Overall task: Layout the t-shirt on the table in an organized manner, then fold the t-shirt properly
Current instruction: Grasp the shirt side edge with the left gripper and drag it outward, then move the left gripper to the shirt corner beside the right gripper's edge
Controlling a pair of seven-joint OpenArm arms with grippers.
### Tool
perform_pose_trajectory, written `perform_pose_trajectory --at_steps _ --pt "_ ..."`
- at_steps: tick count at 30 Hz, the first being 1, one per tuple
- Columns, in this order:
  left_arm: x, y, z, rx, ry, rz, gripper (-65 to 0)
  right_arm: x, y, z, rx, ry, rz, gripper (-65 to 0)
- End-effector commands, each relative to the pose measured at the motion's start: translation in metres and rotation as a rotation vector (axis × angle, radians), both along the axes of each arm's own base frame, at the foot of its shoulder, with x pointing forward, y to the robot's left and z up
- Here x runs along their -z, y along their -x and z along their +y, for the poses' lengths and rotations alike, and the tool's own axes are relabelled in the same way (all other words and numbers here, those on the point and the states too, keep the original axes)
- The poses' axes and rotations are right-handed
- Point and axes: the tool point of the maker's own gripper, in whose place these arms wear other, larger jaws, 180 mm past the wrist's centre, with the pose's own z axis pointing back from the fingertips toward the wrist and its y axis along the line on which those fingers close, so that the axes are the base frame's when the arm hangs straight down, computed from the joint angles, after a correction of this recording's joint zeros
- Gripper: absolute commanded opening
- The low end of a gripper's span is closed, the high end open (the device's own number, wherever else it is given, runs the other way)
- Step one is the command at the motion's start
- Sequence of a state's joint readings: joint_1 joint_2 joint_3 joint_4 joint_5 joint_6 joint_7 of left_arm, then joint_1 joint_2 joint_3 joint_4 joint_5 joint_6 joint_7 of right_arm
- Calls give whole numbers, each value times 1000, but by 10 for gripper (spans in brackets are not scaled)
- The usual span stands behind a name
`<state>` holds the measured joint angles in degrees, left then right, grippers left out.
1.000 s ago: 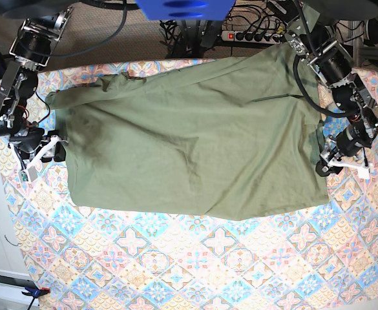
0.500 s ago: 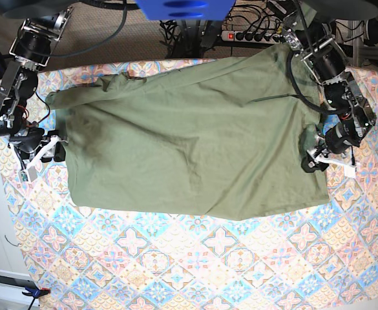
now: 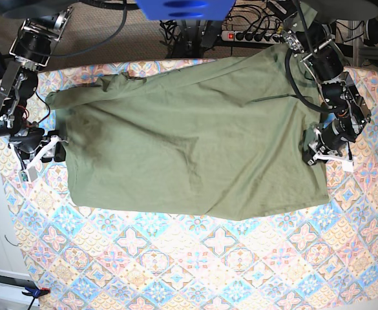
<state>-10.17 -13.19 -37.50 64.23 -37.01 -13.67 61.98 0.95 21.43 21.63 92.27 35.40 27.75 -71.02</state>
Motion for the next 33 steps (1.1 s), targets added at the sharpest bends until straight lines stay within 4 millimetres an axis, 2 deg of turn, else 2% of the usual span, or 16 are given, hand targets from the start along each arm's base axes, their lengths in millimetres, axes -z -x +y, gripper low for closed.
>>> perform_pose_trajectory --at_steps 1,4,6,15,21,22,24,27,30,31,33 --pt "-19 -19 5 2 -23 -56 -650 -19 -11 -5 -4 15 -62 -406" --pt "-31 -41 -4 30 -33 -95 -650 -18 -12 -5 -2 12 -61 -406" --pt "-43 -58 3 17 -37 -125 -650 -18 -12 -5 -2 12 -61 -407" --pt "-69 -125 39 -134 49 -199 -650 -20 -12 -7 5 12 -66 -407" --pt "-88 -160 29 -65 -107 -224 -650 -20 -12 -8 6 13 -65 -407" --pt "-90 -162 28 -54 -123 -227 -649 -20 -12 -8 6 13 -65 -407" --pt "-89 -163 24 -38 -137 -222 -591 -20 -12 -8 6 13 -65 -407" --pt "-79 -157 15 10 -131 -172 -456 -21 -12 -6 0 17 -66 -405" --pt "-58 -136 13 49 -121 -102 -325 -18 -9 -5 -4 17 -52 -403" --pt "-58 -130 19 51 -141 -98 -289 -17 -8 -4 -7 17 -50 -403" --pt "-52 -111 27 69 -173 -81 -251 -15 -3 -3 -13 24 -42 -402"
